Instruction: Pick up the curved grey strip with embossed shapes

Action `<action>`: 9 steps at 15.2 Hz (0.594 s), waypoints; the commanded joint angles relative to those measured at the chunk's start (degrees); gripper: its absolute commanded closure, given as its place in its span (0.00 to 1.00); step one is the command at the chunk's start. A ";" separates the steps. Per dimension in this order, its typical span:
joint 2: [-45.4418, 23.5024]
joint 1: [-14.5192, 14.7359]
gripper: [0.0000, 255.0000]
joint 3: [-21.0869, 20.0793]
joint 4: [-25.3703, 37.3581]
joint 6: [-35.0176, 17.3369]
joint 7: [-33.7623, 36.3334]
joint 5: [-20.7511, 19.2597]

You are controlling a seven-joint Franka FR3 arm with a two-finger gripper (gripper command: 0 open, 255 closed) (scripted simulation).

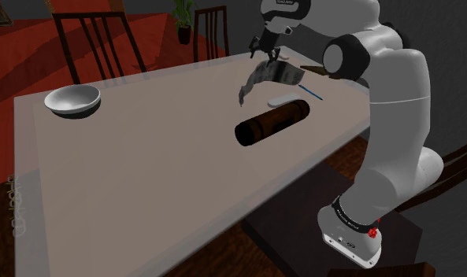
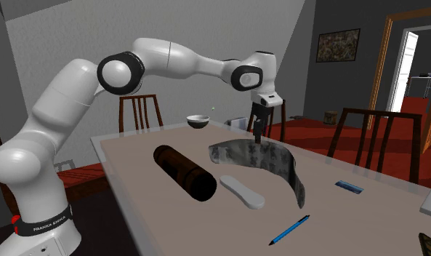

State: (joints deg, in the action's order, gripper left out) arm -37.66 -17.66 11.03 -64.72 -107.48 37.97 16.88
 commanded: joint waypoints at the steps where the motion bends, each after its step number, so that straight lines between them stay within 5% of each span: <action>1: -1.34 -0.39 0.00 -0.02 0.76 -0.78 0.30 0.44; 9: -1.74 -0.12 0.00 -0.17 -2.86 -4.70 -0.55 0.81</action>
State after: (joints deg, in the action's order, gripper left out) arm -39.36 -17.76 10.87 -67.53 -112.06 37.46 17.67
